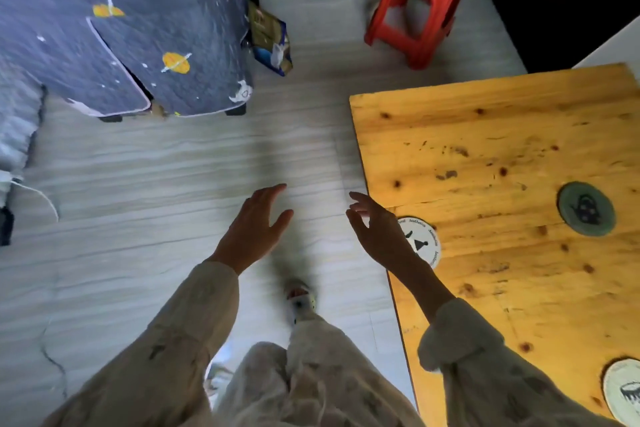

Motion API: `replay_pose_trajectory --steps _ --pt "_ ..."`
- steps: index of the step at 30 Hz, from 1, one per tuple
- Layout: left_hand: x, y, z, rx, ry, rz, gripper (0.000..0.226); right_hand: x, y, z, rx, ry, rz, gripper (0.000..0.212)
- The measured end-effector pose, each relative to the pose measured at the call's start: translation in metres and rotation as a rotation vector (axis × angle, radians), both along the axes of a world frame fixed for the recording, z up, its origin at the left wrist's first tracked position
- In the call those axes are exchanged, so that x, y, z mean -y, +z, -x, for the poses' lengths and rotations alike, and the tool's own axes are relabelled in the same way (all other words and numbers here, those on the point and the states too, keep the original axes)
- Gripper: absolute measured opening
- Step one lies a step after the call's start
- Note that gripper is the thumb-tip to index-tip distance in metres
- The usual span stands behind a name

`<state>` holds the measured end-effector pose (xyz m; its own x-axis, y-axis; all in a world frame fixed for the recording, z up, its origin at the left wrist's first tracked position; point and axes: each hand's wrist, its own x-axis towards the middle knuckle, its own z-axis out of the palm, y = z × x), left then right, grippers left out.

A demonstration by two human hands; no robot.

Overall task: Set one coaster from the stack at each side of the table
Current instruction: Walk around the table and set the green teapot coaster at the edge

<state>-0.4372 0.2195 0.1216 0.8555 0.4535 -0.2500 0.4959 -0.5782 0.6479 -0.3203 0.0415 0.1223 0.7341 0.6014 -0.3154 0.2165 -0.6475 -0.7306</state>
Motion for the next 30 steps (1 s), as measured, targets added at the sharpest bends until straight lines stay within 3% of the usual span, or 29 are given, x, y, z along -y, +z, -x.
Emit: replay_pose_trajectory --steps 10,20,25,27,30 --pt "-0.123 0.016 -0.13 0.059 -0.158 0.055 0.05 -0.109 0.029 -0.093 0.049 -0.16 0.009 0.039" --pt "-0.246 0.019 -0.308 0.064 -0.472 0.07 0.045 -0.204 0.03 -0.197 0.048 -0.626 0.028 0.036" --pt "-0.247 0.028 -0.379 0.086 -0.649 0.088 0.043 -0.209 0.038 -0.229 0.045 -0.781 0.058 0.035" --pt "-0.235 0.022 -0.445 0.056 -0.821 0.106 0.043 -0.203 0.035 -0.264 0.069 -0.968 0.073 0.035" --pt "-0.224 0.022 -0.485 0.067 -0.903 0.107 0.043 -0.198 0.034 -0.284 0.069 -1.007 0.087 0.036"
